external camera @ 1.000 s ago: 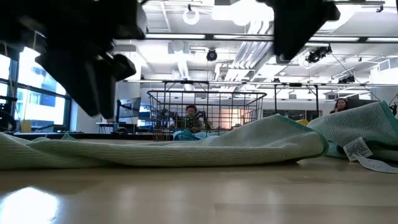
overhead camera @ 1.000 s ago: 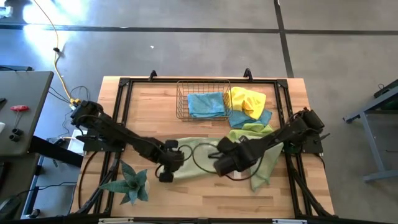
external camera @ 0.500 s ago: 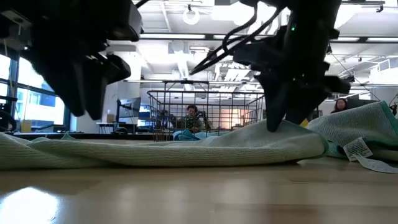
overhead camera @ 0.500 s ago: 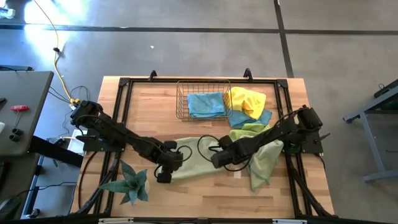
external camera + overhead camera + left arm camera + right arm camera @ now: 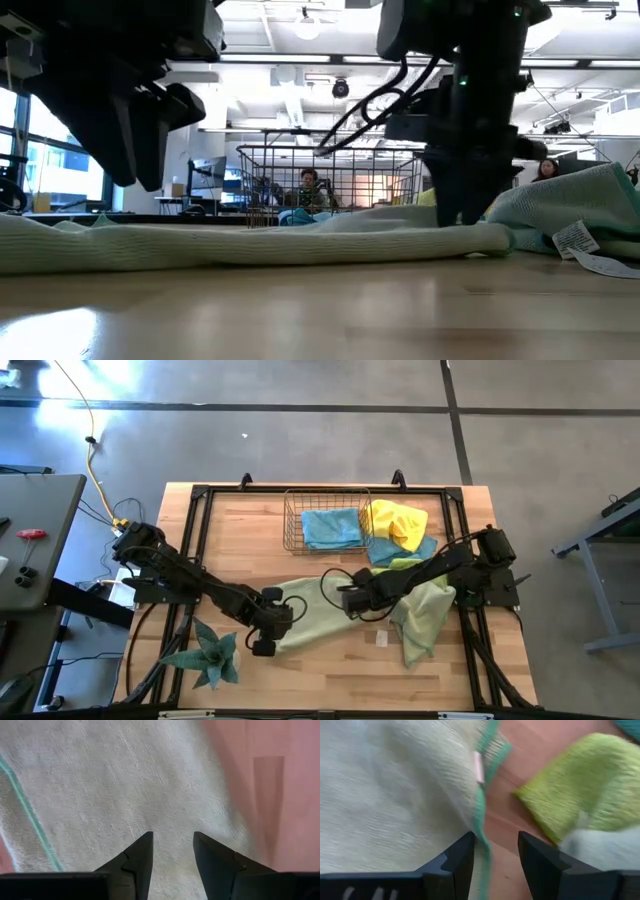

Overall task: Fold microfiber towels
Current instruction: Fold the left light green towel

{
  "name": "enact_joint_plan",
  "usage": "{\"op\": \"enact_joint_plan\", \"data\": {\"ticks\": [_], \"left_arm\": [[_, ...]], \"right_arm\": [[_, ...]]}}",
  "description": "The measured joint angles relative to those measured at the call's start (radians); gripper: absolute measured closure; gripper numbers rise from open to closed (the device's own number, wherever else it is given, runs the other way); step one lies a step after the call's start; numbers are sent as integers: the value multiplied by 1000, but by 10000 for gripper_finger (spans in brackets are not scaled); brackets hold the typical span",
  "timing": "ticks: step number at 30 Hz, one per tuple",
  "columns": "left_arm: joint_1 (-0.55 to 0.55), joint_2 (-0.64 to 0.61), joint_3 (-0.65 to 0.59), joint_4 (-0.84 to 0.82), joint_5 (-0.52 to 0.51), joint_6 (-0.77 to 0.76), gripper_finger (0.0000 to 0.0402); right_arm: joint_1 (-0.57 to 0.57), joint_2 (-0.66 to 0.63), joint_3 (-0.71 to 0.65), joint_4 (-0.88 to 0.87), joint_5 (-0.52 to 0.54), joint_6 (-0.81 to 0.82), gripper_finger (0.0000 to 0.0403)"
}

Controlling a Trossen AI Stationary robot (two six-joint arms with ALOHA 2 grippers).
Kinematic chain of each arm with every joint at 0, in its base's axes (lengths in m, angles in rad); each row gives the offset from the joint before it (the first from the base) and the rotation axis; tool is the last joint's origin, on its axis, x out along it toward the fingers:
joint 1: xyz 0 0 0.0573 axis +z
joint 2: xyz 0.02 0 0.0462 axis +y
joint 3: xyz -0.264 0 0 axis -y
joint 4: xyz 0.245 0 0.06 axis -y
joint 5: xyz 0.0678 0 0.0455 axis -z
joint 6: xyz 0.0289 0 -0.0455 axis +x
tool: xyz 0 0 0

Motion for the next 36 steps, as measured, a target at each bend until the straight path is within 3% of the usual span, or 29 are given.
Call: {"op": "enact_joint_plan", "data": {"ticks": [4, 11, 15, 19, 23, 27, 32, 36], "left_arm": [[16, 0, 0, 2, -9, 11, 271], [72, -1, 0, 6, -12, 35, 271], [101, -1, 0, -17, 76, 78, 271], [121, -2, 0, -61, 130, 155, 271], [150, -2, 0, -60, 152, 204, 271], [177, -2, 0, -44, 156, 235, 271], [215, -2, -30, 34, 163, 257, 271], [250, -2, -96, 174, 182, 209, 271]], "right_arm": [[2, 0, 54, -145, -23, -27, 259], [15, -32, 194, -327, 42, -137, 259], [22, -126, 171, -354, 39, -184, 259], [28, -299, 66, -378, 45, -116, 259], [50, -506, -115, -199, 64, 27, 259], [97, -647, -325, 221, 160, 129, 259], [122, -659, -511, 675, 212, 127, 259], [122, -600, -556, 753, 216, 205, 259]]}}
